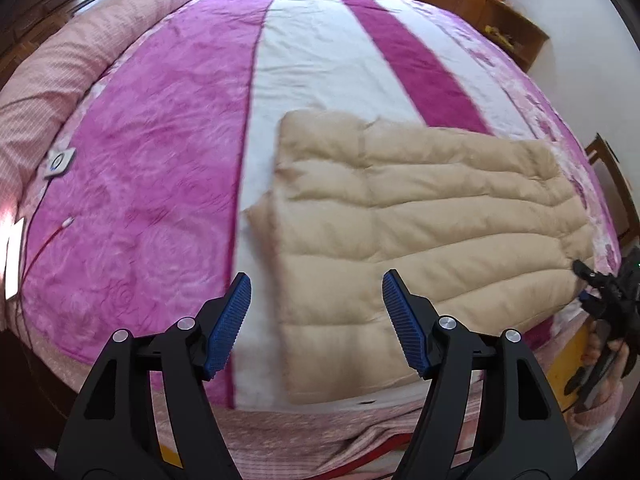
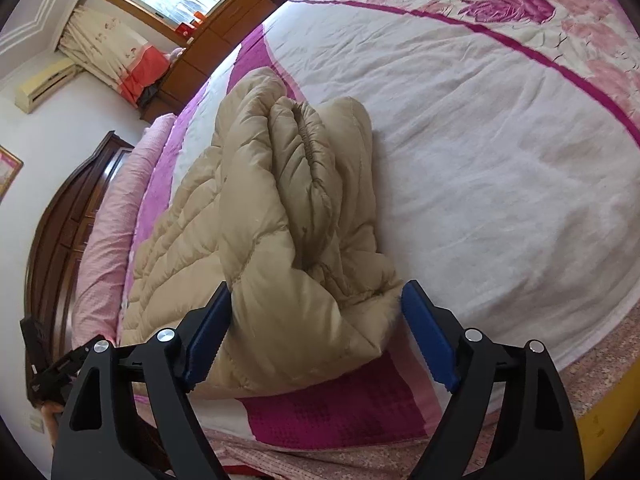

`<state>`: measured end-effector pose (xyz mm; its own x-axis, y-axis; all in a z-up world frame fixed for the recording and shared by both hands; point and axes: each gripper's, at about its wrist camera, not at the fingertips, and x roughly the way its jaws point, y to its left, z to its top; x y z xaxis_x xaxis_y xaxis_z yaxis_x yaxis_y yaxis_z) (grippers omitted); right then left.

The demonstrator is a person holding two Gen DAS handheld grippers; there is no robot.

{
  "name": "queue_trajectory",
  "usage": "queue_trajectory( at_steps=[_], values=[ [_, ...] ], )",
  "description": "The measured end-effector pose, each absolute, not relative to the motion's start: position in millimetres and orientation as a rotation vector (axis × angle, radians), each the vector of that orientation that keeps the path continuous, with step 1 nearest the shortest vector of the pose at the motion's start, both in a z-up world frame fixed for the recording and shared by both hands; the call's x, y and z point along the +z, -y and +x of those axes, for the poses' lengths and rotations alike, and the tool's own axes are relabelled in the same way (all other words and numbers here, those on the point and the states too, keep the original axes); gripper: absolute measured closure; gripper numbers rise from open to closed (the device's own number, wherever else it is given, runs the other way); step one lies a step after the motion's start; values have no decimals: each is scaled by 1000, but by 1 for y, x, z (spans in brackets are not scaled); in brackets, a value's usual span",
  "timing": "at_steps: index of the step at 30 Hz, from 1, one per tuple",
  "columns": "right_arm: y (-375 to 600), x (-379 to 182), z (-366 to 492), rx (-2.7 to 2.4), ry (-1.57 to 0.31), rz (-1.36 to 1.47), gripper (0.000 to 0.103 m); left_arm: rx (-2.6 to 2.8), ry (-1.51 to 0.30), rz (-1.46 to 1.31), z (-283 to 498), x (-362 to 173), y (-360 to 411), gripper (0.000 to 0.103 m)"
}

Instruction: Fold large clothes

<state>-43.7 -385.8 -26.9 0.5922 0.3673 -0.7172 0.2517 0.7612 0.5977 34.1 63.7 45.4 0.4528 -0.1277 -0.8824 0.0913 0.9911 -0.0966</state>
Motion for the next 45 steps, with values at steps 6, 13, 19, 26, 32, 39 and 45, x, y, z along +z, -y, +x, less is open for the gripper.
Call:
queue_trajectory(
  at_steps=[6,13,19,26,32,39,45],
  values=[
    [379,-37,-36,75,-969,741,16,-255,-1116,29,43,36,-7,35],
    [378,-48,-29,81,-987,746,12,-343,-1179,93,44,14,42,35],
    [366,-47,-28,71,-980,739,9,-349,-1220,164,40,-11,57,35],
    [361,-43,-27,110,-953,791,37,-357,-1247,189,41,-22,63,34],
    [350,-5,-35,186,-859,751,68,-362,-1234,261,39,-34,71,34],
    [313,46,-39,318,-774,634,72,-374,-1208,267,38,-41,69,34],
    [274,71,-28,402,-767,544,72,-391,-1180,258,33,-44,66,35]
  ],
)
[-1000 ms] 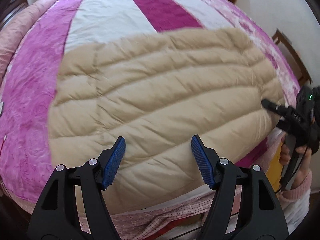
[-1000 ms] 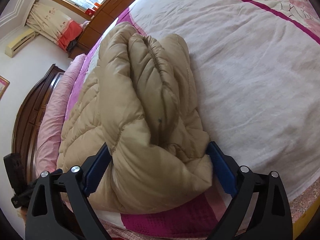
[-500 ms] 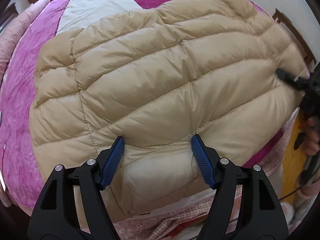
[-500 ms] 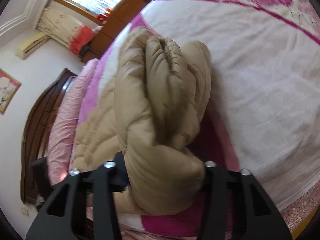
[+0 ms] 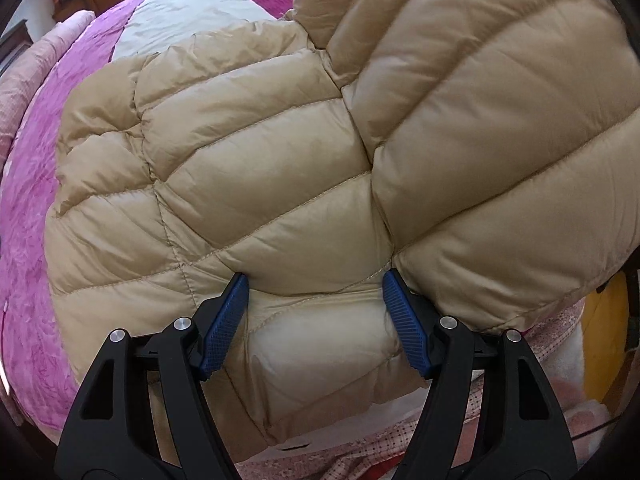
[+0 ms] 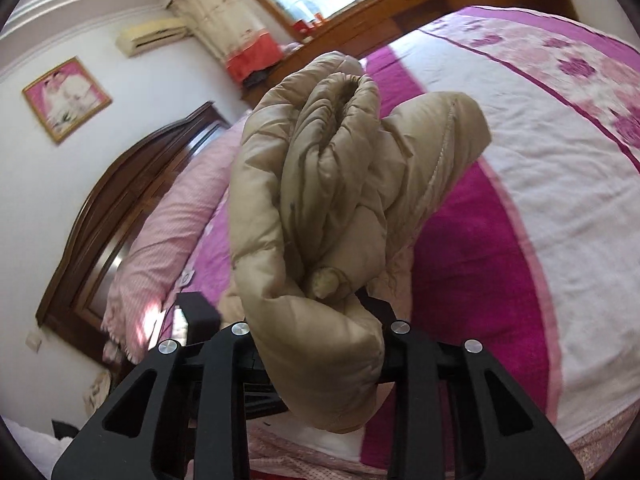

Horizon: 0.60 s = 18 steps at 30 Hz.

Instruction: Fold large clothes

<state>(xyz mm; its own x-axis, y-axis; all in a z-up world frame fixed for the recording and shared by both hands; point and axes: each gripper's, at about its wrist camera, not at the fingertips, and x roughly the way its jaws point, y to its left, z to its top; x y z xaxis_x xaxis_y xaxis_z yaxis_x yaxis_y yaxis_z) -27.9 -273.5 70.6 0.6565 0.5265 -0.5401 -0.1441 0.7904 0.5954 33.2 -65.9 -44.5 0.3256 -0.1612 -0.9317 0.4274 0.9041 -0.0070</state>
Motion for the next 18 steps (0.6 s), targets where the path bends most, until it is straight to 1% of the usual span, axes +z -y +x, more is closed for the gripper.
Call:
queue_trajectory(
  at_steps=[5,8,12,18],
  values=[
    [248,84,-13,454,-787,464,72,-417,-1148,246,26,-42,62,35],
    [232,91,-9,457,-797,415,72,-444,-1132,195,24,-30,48,35],
    [209,95,-2,473,-827,350,72,-455,-1072,92,12,0,5,35],
    [167,91,9,535,-888,256,72,-280,-1041,36,12,19,-64,35]
  ],
)
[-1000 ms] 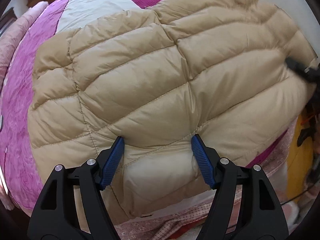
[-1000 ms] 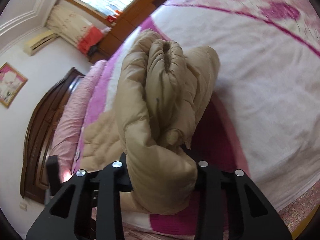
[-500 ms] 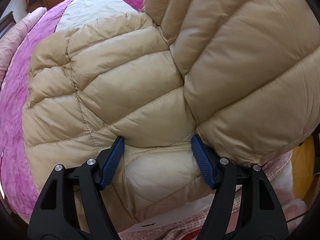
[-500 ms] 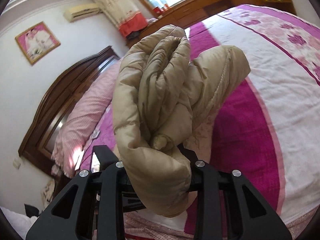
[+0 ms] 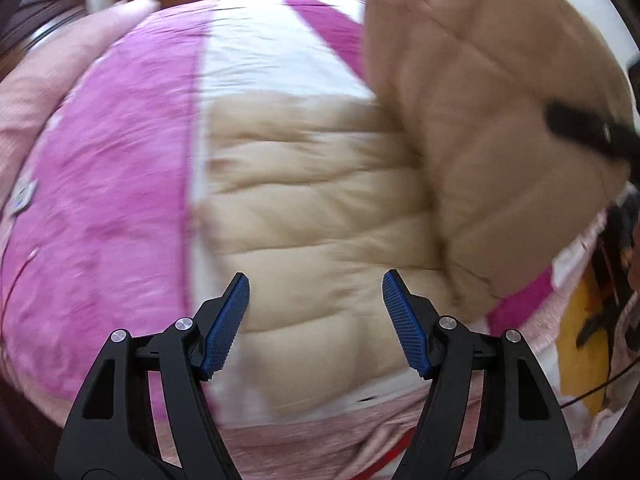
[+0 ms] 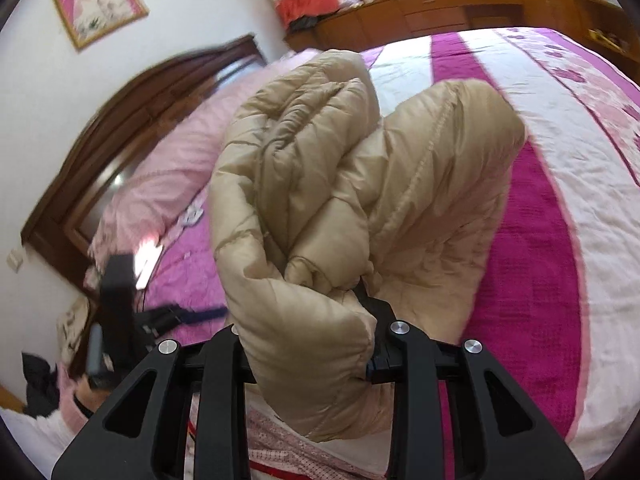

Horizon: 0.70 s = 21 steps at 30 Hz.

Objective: Fold large clothes
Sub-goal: 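Fold the lifted jacket end over the bundle with the right gripper and release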

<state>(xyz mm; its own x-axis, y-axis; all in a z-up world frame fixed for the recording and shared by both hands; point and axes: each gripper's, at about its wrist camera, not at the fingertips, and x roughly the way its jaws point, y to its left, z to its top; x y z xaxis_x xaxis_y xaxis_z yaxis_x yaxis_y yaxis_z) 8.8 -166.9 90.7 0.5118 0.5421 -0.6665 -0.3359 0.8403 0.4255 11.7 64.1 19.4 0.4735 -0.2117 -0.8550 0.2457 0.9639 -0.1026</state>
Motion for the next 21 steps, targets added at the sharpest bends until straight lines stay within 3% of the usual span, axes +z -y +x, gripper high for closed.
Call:
queue_trajectory(
  at_steps=[8,16,21],
  values=[
    [94,60,23,586,-1008,79,68,-139,-1041,-57,9,19,-123,35],
    [41,24,20,691,-1084,0,43,-90,-1050,-86,11,9,-154,35],
    [20,0,16,744,-1100,-18,39,-63,-1047,-100,6,11,-165,35]
  ],
)
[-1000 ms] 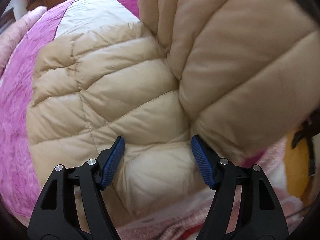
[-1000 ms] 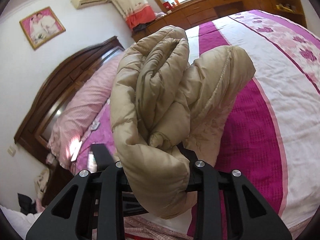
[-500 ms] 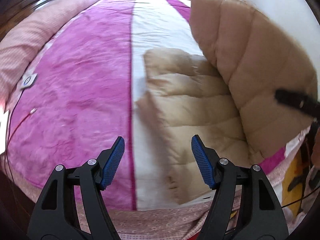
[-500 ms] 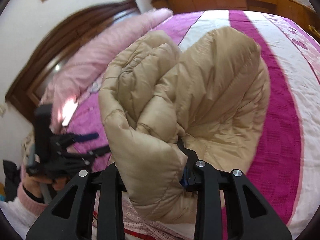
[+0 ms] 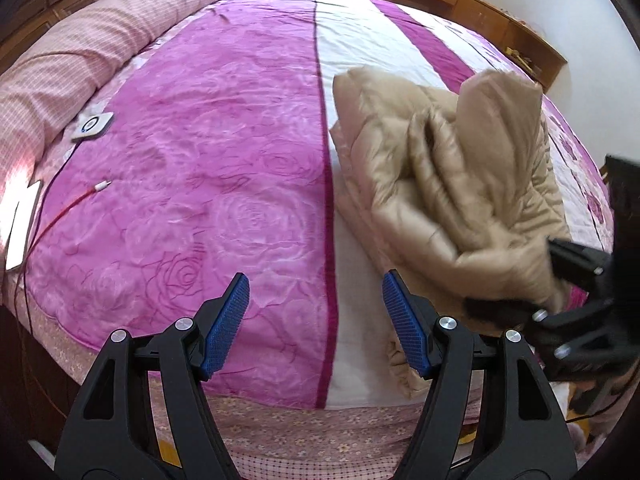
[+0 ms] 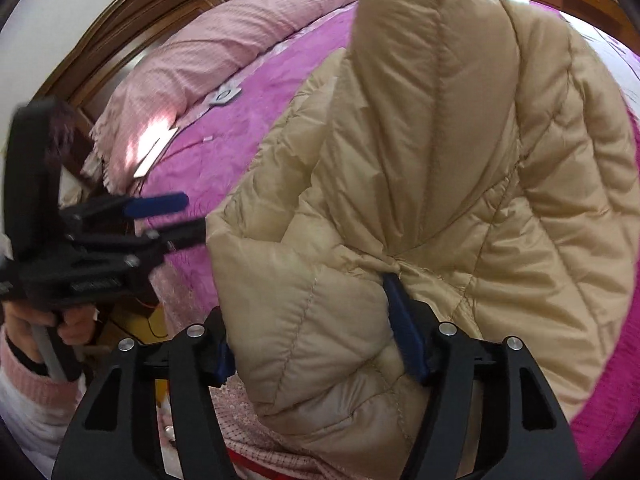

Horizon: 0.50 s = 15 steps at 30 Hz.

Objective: Fold large clothes
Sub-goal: 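Fold the lifted jacket end over the bundle with the right gripper and release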

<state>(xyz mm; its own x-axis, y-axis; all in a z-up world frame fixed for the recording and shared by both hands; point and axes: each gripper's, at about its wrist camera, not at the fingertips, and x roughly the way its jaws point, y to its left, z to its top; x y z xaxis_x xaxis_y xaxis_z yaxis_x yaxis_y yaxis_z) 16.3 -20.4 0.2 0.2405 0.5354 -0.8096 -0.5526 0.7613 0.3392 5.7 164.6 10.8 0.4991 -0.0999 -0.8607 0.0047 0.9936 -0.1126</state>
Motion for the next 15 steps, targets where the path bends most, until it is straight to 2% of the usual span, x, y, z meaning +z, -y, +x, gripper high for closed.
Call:
queue_trajectory(
  at_steps=[2,6,9,15],
  values=[
    [18,-2,14,754,-1094,-3,38,-61,-1038,-108,4,15,-168,35],
    [27,13,8,765,-1089,81,28,-77,-1012,-132,4,29,-169,35],
    [41,31,-2,758,-1061,123,24,-96,-994,-134,7,41,-164,35],
    [79,65,-23,785,-1008,170,24,-176,-950,-138,15,67,-140,34]
  ],
)
